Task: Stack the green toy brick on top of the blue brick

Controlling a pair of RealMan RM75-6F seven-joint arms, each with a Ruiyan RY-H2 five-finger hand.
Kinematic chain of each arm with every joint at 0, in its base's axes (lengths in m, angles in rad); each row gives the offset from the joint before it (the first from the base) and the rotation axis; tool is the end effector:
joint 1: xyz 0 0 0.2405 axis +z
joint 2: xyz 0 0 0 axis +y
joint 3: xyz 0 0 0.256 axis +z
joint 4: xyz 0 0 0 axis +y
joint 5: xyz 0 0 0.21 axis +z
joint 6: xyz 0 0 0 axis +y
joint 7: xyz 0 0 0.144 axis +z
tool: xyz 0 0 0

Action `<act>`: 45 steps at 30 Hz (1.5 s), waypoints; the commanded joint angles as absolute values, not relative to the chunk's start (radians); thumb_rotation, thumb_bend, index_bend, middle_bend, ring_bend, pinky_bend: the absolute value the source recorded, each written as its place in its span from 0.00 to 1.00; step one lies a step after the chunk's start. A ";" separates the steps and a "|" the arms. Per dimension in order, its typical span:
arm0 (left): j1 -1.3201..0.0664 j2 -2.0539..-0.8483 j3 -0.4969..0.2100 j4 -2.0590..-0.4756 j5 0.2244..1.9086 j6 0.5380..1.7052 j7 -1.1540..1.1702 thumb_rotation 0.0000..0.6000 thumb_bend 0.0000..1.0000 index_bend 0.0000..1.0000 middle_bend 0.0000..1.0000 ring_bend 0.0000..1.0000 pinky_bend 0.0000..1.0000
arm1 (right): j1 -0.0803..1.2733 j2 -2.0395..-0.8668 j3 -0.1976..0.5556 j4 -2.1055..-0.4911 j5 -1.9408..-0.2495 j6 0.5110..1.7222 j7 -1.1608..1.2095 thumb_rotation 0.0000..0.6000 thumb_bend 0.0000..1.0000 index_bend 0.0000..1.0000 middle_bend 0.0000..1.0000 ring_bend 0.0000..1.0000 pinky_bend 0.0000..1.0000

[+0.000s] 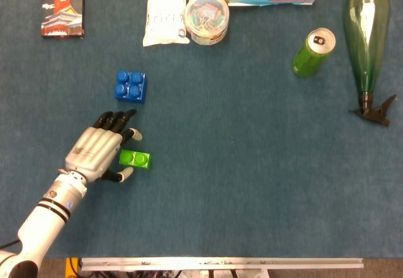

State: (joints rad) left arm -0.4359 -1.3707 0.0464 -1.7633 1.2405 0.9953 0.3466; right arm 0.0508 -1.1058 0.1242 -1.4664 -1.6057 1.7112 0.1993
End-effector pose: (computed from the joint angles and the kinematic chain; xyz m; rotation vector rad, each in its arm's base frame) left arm -0.2233 0.2151 -0.0016 -1.9343 -1.2070 -0.7038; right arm -0.3096 -0.1808 0.2098 1.2937 -0.6807 1.1609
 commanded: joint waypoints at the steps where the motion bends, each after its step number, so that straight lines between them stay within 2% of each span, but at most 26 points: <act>1: -0.439 -1.370 0.049 -1.769 1.236 0.993 0.354 1.00 0.26 0.27 0.00 0.00 0.03 | 0.051 -1.106 0.124 -1.466 -1.606 1.711 0.199 1.00 0.38 0.48 0.45 0.33 0.46; 27: -0.469 -1.372 0.057 -1.797 1.166 0.979 0.411 1.00 0.27 0.36 0.00 0.00 0.03 | 0.053 -1.105 0.124 -1.468 -1.606 1.707 0.197 1.00 0.38 0.48 0.45 0.33 0.46; 45: -0.471 -1.390 0.061 -1.783 1.154 0.989 0.403 1.00 0.31 0.51 0.00 0.00 0.03 | 0.052 -1.105 0.123 -1.468 -1.607 1.709 0.199 1.00 0.38 0.48 0.45 0.33 0.46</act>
State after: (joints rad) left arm -0.4711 -1.3900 0.0614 -1.7830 1.1540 0.9881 0.4037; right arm 0.0519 -1.1045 0.1232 -1.4681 -1.6073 1.7089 0.1986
